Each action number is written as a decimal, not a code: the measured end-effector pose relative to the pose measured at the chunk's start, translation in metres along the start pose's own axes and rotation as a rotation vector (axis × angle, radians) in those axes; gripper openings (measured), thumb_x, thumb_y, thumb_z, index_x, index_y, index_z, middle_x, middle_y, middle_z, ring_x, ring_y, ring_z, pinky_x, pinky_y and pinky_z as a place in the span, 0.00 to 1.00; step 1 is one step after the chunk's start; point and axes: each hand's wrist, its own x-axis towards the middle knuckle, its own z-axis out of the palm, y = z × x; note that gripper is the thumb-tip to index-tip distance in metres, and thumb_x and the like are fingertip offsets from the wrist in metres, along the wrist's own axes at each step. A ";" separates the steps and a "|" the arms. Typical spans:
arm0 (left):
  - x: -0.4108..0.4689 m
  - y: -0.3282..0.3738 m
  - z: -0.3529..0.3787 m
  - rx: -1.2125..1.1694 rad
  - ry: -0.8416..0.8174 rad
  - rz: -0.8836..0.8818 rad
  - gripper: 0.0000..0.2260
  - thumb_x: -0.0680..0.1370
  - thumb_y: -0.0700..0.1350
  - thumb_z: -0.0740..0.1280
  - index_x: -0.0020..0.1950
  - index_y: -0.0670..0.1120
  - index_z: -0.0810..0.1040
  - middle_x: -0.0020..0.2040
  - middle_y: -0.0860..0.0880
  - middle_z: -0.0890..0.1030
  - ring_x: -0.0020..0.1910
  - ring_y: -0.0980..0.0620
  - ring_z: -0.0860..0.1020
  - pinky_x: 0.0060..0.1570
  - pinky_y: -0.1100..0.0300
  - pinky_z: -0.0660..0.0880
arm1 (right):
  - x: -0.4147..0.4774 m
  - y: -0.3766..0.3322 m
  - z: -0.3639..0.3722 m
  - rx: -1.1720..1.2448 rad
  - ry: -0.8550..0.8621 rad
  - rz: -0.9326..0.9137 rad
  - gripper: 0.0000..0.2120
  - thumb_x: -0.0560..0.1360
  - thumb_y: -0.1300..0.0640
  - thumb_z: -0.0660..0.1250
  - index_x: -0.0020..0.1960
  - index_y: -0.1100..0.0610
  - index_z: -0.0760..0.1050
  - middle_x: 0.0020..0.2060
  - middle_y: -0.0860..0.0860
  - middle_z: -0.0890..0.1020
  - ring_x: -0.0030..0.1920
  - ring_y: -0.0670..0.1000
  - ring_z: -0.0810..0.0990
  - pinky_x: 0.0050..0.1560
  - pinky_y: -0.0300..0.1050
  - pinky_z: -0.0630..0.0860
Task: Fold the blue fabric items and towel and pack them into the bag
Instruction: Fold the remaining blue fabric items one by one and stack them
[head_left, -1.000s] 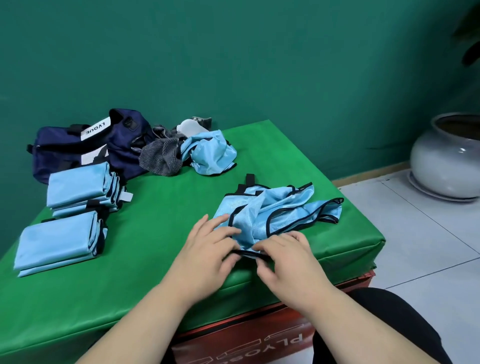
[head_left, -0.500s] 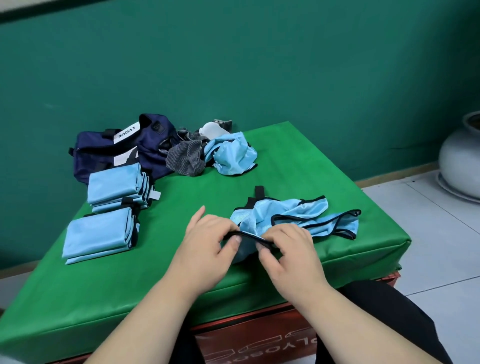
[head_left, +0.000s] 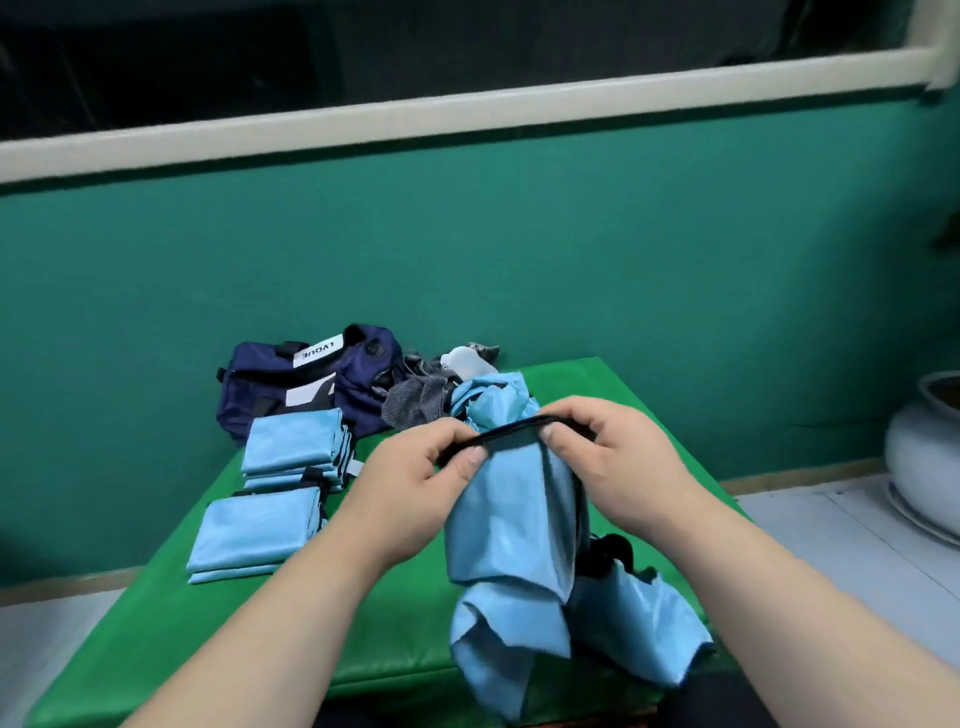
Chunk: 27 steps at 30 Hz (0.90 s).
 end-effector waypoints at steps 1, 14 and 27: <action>0.001 0.007 -0.008 -0.025 0.024 -0.011 0.05 0.76 0.53 0.65 0.48 0.55 0.79 0.41 0.53 0.82 0.42 0.53 0.79 0.46 0.52 0.76 | 0.005 -0.012 -0.005 0.010 -0.008 -0.007 0.08 0.78 0.57 0.68 0.46 0.45 0.82 0.42 0.40 0.85 0.44 0.40 0.80 0.47 0.34 0.73; -0.016 0.073 -0.106 0.037 0.134 -0.056 0.06 0.81 0.48 0.65 0.45 0.56 0.79 0.41 0.55 0.82 0.42 0.53 0.78 0.46 0.58 0.74 | 0.019 -0.137 -0.035 -0.056 0.028 -0.140 0.05 0.74 0.50 0.74 0.40 0.48 0.80 0.35 0.38 0.83 0.33 0.36 0.77 0.36 0.29 0.70; -0.018 0.109 -0.123 0.187 0.056 -0.045 0.06 0.80 0.53 0.65 0.45 0.54 0.79 0.41 0.50 0.82 0.42 0.48 0.78 0.47 0.48 0.76 | 0.021 -0.154 -0.047 0.079 -0.192 -0.029 0.02 0.72 0.59 0.76 0.42 0.55 0.83 0.34 0.45 0.84 0.35 0.43 0.79 0.43 0.42 0.75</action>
